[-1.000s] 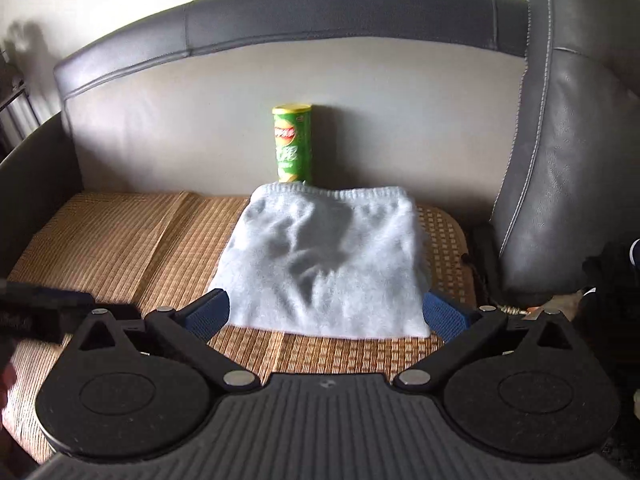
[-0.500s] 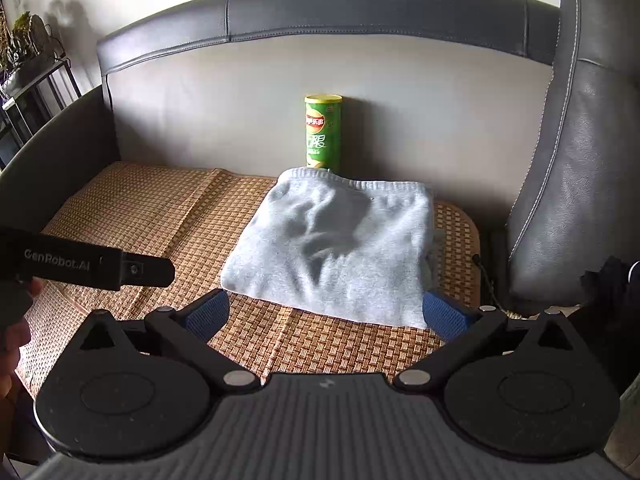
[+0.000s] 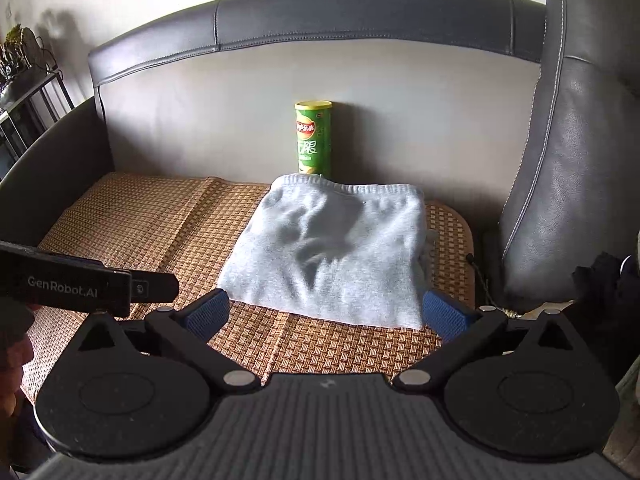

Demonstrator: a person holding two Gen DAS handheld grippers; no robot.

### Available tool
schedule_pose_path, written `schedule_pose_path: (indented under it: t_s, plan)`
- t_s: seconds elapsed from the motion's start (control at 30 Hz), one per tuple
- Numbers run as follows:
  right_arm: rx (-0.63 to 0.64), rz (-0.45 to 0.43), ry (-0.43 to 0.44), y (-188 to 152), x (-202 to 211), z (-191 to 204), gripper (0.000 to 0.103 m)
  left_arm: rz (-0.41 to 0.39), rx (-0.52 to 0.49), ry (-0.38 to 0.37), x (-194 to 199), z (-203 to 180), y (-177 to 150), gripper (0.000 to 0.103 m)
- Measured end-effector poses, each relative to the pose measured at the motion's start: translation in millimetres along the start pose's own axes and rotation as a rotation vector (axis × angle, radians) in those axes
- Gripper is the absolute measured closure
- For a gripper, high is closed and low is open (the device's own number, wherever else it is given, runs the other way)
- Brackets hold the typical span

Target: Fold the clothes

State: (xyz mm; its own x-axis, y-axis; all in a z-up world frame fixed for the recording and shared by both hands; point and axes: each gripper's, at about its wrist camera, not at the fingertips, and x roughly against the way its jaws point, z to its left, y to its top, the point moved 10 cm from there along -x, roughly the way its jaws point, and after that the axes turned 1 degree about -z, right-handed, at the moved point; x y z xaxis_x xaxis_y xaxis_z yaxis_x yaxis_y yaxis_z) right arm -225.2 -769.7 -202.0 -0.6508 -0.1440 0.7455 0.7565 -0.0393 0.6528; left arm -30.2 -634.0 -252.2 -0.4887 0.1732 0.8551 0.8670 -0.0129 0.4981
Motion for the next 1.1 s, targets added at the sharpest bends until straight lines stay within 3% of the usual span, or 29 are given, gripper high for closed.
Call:
schedule_pose_path:
  t_s: [1.1]
  plan:
    - [0.026, 0.022, -0.016, 4.4, -9.3, -5.3, 0.001, 0.002, -0.009, -0.008, -7.0, -3.4, 5.8, 0.0]
